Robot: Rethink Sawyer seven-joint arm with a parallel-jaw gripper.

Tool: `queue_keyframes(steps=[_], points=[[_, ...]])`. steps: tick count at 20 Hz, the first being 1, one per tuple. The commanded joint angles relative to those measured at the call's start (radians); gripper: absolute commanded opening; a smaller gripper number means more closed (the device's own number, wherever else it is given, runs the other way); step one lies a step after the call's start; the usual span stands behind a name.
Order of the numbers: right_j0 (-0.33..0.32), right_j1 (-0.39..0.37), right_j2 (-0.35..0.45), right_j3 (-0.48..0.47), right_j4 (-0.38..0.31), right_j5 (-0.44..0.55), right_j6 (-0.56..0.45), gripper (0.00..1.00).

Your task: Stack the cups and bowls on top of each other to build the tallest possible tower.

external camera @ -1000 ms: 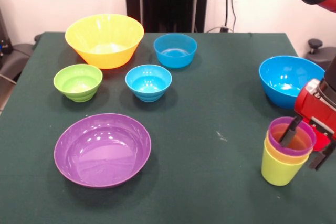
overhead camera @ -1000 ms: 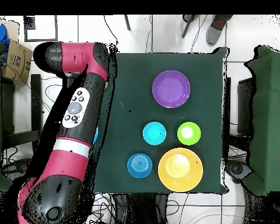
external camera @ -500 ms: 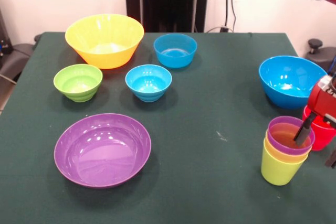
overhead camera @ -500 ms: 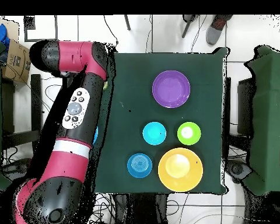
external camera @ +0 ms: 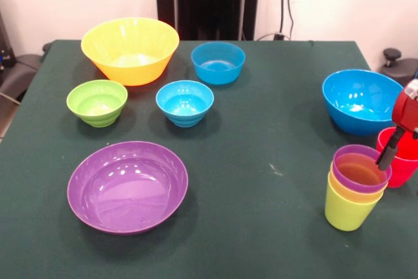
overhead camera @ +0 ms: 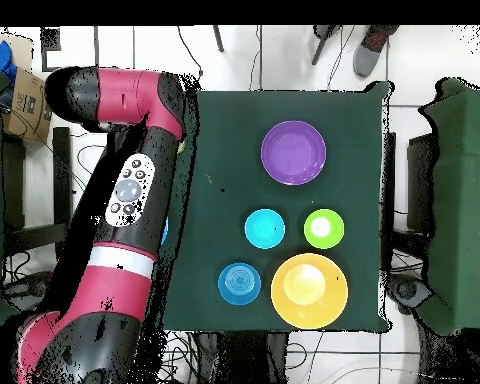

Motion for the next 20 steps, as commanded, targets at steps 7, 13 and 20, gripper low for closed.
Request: queue_keyframes(steps=[7,13,20], points=[[-0.015,0.073,0.037,0.027,-0.075,0.055,0.128,1.0],[-0.035,0.134,-0.014,-0.041,-0.065,0.072,0.162,1.0],[-0.026,0.16,-0.033,-0.033,-0.057,0.064,0.164,1.0]])
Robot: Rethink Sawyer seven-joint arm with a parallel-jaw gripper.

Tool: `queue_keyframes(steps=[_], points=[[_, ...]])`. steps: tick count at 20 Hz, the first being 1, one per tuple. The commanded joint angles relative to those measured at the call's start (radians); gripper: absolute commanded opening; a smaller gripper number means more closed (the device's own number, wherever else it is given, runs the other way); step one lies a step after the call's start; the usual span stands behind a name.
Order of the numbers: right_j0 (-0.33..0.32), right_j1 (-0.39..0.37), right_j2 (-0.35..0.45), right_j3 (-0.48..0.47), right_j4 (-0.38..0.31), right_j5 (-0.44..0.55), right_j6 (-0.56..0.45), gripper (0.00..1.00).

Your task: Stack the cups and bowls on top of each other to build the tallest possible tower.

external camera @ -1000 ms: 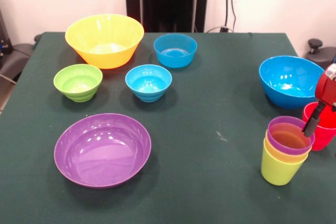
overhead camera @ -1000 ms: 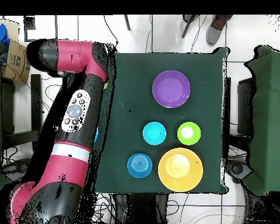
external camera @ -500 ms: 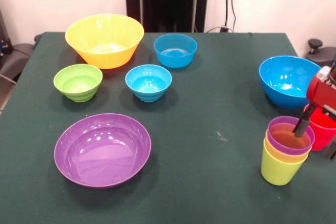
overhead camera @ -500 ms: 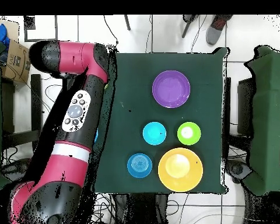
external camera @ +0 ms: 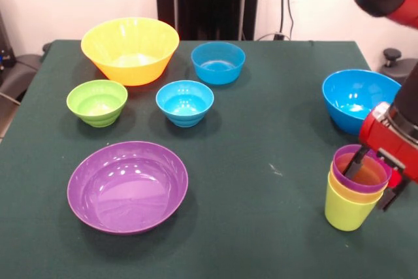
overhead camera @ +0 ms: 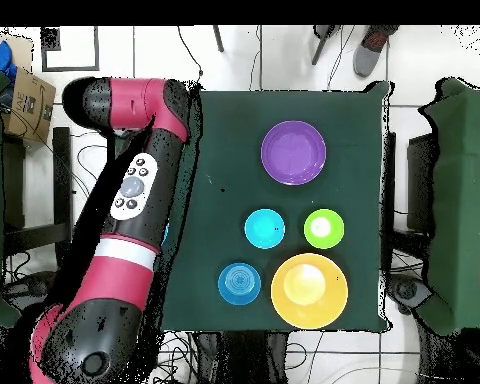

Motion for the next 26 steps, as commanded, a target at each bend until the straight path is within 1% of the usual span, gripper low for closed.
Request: queue_keyframes(steps=[1,8,14,17,22,24,26], points=[[-0.018,0.075,0.037,-0.006,-0.046,0.063,0.162,1.0],[-0.013,0.089,0.043,0.008,-0.04,0.034,0.158,1.0],[-0.016,0.107,0.049,0.026,-0.039,-0.018,0.176,1.0],[-0.01,0.11,0.048,0.039,-0.038,-0.022,0.196,1.0],[0.001,0.118,0.01,0.048,-0.044,-0.017,0.248,1.0],[0.0,0.123,-0.001,0.039,-0.051,0.009,0.23,1.0],[0.003,0.134,-0.034,0.029,-0.06,0.018,0.245,1.0]])
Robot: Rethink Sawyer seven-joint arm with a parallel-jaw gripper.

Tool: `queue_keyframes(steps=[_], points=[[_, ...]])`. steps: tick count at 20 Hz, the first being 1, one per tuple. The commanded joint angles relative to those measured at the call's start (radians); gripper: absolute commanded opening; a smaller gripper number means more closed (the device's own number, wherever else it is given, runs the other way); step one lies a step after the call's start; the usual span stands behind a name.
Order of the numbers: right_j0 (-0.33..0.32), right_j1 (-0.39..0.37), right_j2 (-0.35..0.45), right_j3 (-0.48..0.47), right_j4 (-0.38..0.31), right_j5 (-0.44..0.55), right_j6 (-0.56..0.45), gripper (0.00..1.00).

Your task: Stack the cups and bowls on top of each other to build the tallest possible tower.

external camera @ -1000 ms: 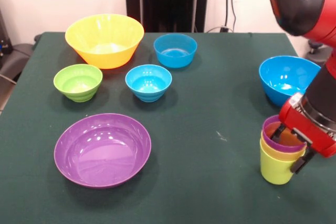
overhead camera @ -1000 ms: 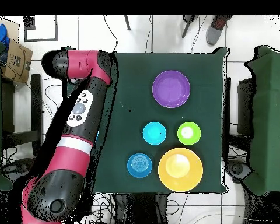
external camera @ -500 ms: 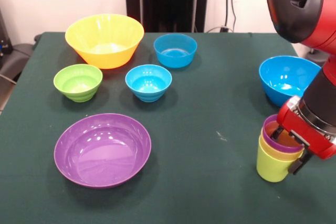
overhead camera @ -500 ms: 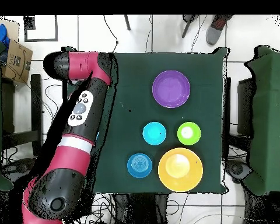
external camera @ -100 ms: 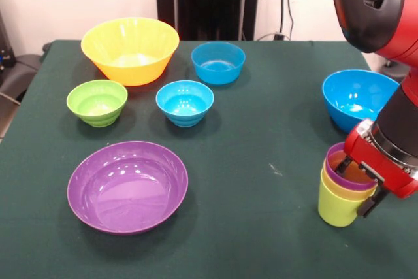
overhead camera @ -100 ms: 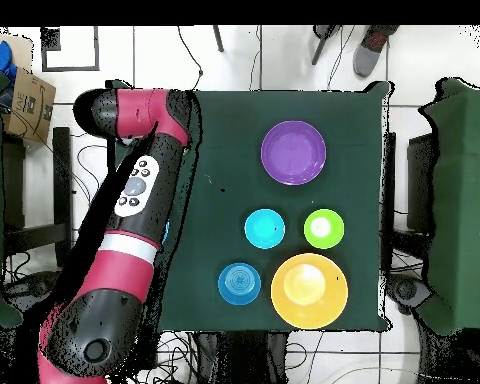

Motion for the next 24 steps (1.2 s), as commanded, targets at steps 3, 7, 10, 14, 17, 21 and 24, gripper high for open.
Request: queue_keyframes(steps=[3,7,10,14,17,21,24], points=[[0.002,0.072,-0.016,0.038,-0.053,0.022,0.256,0.0],[0.006,0.066,-0.01,0.057,-0.042,0.013,0.245,0.0],[0.005,0.064,-0.006,0.068,-0.042,0.001,0.228,0.0],[0.008,0.053,0.01,0.099,-0.046,-0.014,0.206,0.0],[0.009,0.034,0.034,0.134,-0.049,-0.026,0.178,0.0],[0.01,-0.026,0.076,0.227,-0.07,-0.049,0.092,0.0],[0.005,-0.079,0.111,0.296,-0.081,-0.068,0.018,0.0]])
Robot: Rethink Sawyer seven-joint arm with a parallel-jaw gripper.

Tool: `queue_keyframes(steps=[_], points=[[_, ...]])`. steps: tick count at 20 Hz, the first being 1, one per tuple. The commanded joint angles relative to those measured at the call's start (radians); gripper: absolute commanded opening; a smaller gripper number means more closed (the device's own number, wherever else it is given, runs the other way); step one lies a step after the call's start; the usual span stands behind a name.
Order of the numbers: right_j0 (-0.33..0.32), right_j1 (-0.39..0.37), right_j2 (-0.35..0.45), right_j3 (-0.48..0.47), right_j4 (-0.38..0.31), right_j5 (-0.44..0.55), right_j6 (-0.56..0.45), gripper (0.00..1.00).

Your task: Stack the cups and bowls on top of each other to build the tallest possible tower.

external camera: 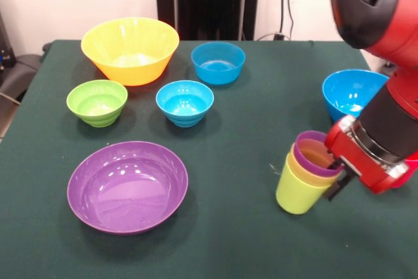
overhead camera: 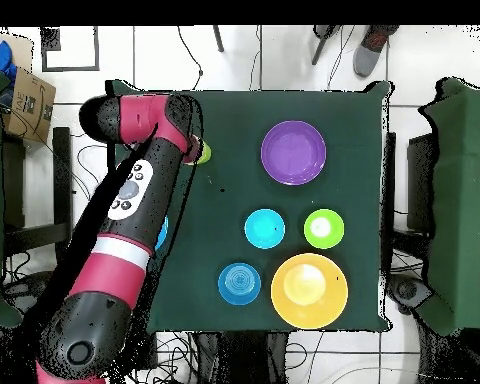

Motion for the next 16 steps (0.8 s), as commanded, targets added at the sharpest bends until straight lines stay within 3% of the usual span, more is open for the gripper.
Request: queue_keyframes(steps=[1,8,16], points=[[-0.013,-0.106,0.177,0.265,-0.084,-0.07,-0.022,0.0],[-0.062,-0.274,0.321,0.432,-0.098,-0.118,-0.233,0.0],[-0.116,-0.371,0.448,0.49,-0.141,-0.137,-0.3,0.0]])
